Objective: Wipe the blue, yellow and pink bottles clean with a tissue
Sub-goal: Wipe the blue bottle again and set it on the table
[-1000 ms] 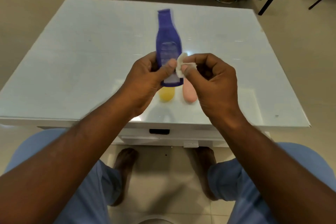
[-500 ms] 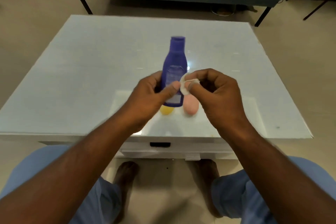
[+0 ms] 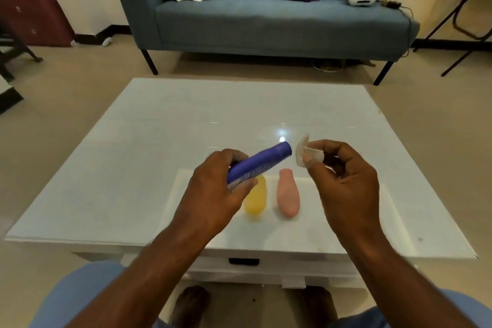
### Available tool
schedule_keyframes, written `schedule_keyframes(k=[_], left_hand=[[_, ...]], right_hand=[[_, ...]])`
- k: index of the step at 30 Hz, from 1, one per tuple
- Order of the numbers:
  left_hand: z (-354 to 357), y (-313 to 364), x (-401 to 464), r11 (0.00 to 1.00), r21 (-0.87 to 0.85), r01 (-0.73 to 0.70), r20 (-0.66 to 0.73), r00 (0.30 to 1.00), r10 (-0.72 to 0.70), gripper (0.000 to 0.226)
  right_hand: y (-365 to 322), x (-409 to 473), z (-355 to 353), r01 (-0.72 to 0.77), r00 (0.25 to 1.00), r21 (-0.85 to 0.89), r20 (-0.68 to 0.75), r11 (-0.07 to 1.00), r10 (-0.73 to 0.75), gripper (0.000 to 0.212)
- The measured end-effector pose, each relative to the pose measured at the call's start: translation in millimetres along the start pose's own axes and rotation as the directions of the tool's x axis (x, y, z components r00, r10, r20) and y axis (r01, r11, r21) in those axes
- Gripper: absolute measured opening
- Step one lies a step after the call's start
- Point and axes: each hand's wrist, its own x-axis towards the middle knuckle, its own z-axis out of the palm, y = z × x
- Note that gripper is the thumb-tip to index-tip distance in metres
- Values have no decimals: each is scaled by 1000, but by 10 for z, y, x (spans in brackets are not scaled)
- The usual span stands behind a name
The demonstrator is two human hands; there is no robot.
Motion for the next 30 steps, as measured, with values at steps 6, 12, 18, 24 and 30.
schedule_keyframes(k=[6, 12, 18, 24, 30], left_hand=[[129, 12, -321, 999, -13, -44, 12, 999, 44, 49], [169, 62, -300, 979, -190, -78, -85, 994, 62, 43], [213, 0, -248, 974, -183, -134, -133, 985, 110, 45], [259, 17, -273, 961, -242, -135, -92, 989, 116, 44], [213, 47, -250, 973, -219, -68, -143, 989, 37, 47]], right_hand=[[18, -110, 140, 245, 960, -126, 169, 961, -222, 18], [16, -286, 286, 556, 804, -214, 384, 804, -454, 23], [124, 7, 50, 403, 915, -436, 216, 805, -341, 19], [14, -338, 222, 599, 784, -320, 420, 734, -457, 23], [105, 9, 13, 419, 908, -460, 228, 783, -352, 20]])
